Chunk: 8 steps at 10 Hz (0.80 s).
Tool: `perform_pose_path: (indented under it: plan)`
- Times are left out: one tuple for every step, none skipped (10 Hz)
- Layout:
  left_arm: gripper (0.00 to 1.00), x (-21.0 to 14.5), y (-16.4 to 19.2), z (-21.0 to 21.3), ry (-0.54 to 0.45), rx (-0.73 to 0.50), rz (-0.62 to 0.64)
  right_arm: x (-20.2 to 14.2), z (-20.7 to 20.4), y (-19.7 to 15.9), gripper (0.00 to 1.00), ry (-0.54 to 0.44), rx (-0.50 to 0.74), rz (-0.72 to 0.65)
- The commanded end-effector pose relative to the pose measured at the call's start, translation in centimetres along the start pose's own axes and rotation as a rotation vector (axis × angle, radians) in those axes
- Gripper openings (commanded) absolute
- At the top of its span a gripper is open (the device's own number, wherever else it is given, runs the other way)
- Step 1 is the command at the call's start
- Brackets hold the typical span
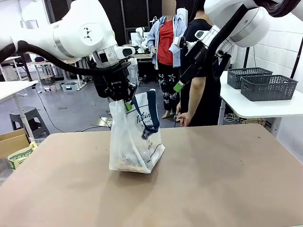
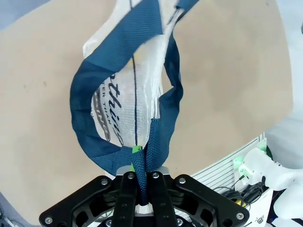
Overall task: Transfer purchased items from the store into the shopping bag.
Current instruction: Move the Reusable shopping bag to the right side of the table.
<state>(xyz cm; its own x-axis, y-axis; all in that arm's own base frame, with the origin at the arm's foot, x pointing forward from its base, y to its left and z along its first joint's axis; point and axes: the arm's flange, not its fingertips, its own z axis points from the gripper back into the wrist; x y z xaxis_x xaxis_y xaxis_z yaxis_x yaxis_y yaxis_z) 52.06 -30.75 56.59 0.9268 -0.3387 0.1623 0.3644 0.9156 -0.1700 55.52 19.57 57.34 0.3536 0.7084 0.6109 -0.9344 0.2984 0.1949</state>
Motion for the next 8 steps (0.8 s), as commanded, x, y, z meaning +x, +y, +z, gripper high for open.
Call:
perform_pose_path:
  plan:
    - [0.00,2.5,-0.1,1.4,0.062,0.036,0.013,0.1,0.2,0.1,1.00,0.019,0.002,-0.004]
    - [0.00,3.4,0.5,1.7,0.053,0.072,0.014,0.1,0.2,0.1,1.00,0.019,0.002,-0.004]
    - [0.00,4.0,1.4,2.4,0.025,0.100,0.027,0.1,0.2,0.1,1.00,0.019,0.002,-0.004]
    - [0.00,4.4,2.5,3.3,0.009,0.106,0.039,0.1,0.2,0.1,1.00,0.019,0.002,-0.004]
    - [0.00,4.2,3.6,4.4,0.000,0.112,0.049,0.1,0.2,0.1,1.00,0.019,0.002,-0.004]
    - [0.00,4.0,4.8,5.5,0.003,0.103,0.053,0.1,0.2,0.1,1.00,0.019,0.002,-0.004]
    - [0.00,3.8,5.7,6.7,0.003,0.107,0.064,0.1,0.2,0.1,1.00,0.019,0.002,-0.004]
    - [0.00,3.7,6.4,7.8,-0.002,0.113,0.071,0.1,0.2,0.1,1.00,0.019,0.002,-0.004]
